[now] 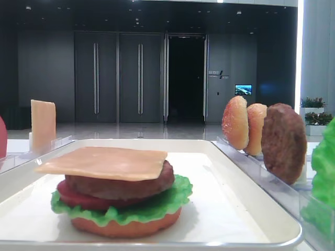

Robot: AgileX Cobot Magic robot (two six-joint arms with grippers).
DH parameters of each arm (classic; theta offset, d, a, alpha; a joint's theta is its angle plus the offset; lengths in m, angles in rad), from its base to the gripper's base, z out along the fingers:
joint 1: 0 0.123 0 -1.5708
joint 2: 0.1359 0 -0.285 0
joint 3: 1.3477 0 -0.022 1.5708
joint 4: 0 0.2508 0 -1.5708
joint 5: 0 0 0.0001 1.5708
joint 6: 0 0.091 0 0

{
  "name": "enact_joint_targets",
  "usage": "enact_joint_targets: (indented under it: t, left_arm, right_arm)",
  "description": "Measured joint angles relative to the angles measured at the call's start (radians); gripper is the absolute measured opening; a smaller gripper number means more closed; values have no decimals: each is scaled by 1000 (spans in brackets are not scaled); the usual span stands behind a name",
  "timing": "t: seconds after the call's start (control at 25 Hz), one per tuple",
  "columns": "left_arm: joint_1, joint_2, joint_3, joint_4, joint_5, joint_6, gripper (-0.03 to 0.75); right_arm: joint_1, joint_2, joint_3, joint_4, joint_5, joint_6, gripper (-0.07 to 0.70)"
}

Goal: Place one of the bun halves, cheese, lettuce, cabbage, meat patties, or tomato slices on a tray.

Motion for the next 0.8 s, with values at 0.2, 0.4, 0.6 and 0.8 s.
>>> enact_joint_targets:
  t: [0.2,0.4,0.6,0.8]
  left_arm:
    - [0,-119,1,-12,18,-3,444]
    - [0,-213,22,-12,78,-25,444]
    - [0,-261,27,-12,88,-25,444]
    - [0,-315,27,-12,95,-25,444]
  right_arm:
    - [0,0,0,0,0,0,535]
    - [0,0,0,0,0,0,535]
    - [0,0,0,0,0,0,535]
    - [0,0,0,0,0,0,535]
